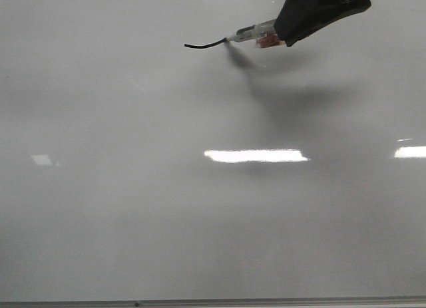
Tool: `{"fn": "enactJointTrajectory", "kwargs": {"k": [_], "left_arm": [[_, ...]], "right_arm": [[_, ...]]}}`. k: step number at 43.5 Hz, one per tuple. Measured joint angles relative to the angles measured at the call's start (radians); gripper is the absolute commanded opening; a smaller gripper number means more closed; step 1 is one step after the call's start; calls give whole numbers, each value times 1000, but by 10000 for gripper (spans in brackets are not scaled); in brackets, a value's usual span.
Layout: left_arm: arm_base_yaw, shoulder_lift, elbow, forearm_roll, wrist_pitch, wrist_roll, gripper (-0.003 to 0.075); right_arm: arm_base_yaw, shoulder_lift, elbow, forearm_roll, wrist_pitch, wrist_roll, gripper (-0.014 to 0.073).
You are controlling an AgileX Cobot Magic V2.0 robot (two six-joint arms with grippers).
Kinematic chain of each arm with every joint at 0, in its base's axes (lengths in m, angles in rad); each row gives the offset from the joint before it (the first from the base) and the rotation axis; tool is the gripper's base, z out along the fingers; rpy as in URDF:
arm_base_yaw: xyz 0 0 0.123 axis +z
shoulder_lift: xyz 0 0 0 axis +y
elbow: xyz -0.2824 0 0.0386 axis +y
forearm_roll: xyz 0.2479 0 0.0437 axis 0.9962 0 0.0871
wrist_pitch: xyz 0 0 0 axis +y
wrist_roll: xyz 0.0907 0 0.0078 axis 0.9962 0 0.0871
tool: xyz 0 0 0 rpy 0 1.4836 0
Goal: Write number 7 on whiteboard
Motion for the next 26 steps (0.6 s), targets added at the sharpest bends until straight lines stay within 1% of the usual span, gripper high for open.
{"fn": "enactJointTrajectory", "kwargs": {"k": [9, 21, 26], "left_arm": [[0, 0, 0, 0, -1, 0, 437], [0, 0, 0, 0, -2, 0, 437], [0, 0, 0, 0, -2, 0, 437]], "right_arm": [[7, 10, 0, -16, 22, -17, -58], [75, 116, 41, -25, 98, -57, -58], [87, 128, 45, -29, 100, -59, -58]]}}
